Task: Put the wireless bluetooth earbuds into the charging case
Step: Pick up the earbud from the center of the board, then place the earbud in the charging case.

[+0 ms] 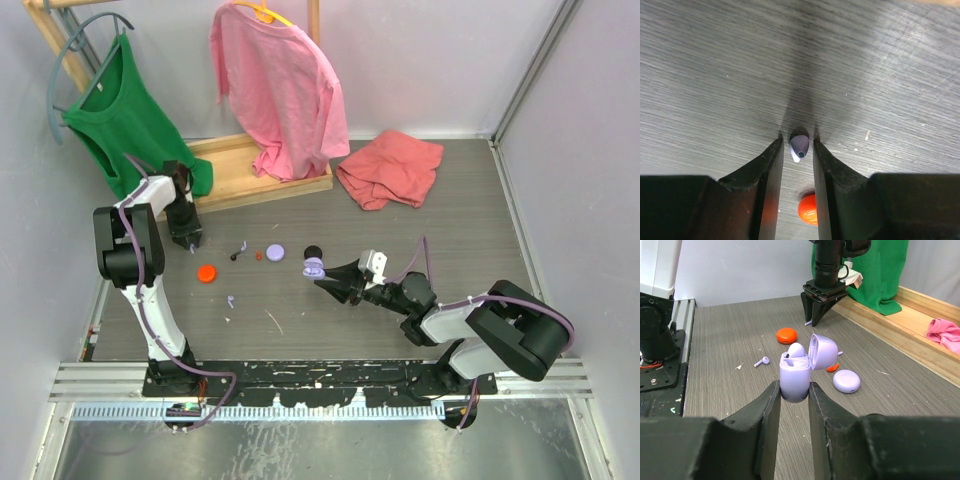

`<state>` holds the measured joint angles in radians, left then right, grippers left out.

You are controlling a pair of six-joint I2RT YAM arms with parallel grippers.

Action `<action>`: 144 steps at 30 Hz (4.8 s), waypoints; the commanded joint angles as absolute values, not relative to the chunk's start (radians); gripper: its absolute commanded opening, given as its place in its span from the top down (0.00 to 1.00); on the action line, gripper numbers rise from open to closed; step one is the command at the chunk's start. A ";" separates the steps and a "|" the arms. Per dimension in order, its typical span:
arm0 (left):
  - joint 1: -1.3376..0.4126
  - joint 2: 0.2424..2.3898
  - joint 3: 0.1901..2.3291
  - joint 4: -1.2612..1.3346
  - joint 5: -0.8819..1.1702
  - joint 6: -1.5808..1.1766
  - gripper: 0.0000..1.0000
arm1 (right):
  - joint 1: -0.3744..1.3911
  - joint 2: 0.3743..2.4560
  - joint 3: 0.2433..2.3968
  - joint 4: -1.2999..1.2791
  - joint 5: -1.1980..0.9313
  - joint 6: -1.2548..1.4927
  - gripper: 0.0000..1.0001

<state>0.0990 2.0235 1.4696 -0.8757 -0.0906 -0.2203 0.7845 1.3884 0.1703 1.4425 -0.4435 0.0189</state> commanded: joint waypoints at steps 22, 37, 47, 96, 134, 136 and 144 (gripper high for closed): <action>0.116 2.077 1.513 -0.875 -0.044 -0.206 0.78 | 0.789 1.381 0.199 1.484 -0.461 0.000 0.99; 0.113 2.016 1.483 -0.850 0.003 -0.193 0.96 | 0.789 1.372 0.203 1.463 -0.470 -0.005 0.99; 0.020 1.796 1.398 -0.829 -0.047 -0.230 1.00 | 0.789 1.350 0.205 1.459 -0.466 0.002 0.99; -1.094 0.973 0.952 -0.098 -0.566 -0.234 1.00 | 0.790 1.401 0.335 1.546 -0.304 -0.030 0.99; -1.166 1.079 0.895 0.067 -0.634 -0.084 0.97 | 0.790 1.384 0.311 1.601 -0.272 -0.018 0.99; -1.167 1.078 0.893 0.063 -0.633 -0.086 0.97 | 0.789 1.384 0.310 1.602 -0.272 -0.018 0.99; -1.181 1.091 0.887 0.077 -0.635 -0.091 0.95 | 0.790 1.379 0.308 1.606 -0.268 -0.022 0.99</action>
